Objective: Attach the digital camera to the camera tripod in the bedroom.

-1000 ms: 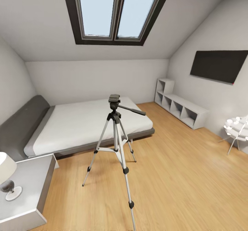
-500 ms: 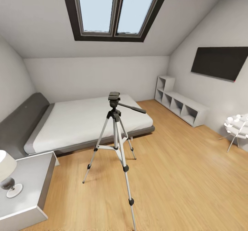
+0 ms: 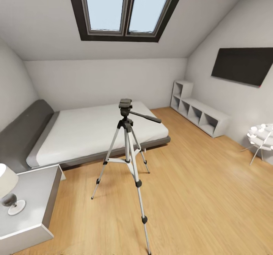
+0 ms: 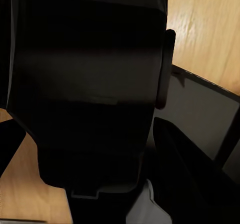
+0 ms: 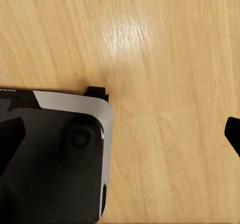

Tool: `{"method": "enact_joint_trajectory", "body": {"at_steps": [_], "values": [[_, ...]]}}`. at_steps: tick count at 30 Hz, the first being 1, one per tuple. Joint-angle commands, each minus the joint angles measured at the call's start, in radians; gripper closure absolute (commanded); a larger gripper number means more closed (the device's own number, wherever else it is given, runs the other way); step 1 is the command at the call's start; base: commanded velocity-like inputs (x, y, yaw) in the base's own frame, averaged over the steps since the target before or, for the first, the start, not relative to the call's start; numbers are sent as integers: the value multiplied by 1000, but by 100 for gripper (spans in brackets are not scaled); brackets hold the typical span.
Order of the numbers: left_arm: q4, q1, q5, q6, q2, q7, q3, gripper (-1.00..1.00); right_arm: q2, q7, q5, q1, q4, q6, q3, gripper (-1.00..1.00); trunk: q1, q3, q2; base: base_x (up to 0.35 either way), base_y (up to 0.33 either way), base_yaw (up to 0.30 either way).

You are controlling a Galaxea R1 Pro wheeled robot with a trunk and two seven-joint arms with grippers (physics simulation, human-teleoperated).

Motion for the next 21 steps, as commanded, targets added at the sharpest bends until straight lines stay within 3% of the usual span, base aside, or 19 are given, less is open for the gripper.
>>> {"method": "enact_joint_trajectory", "body": {"at_steps": [1,11,21], "values": [[1,-1,7,-3,0,-2,-9,100,-1,2,10,-2,3,-6,-4,-100,1,-4,-2,0,0,0],[1,-1,7,-3,0,-2,-9,100,-2,12,11,-1,4,-6,-4,-100,1,-20,-2,0,0,-12],[1,-1,7,-3,0,-2,-9,100,-2,5,12,7,4,-6,-4,-100,1,-36,-2,0,0,-92]]}}
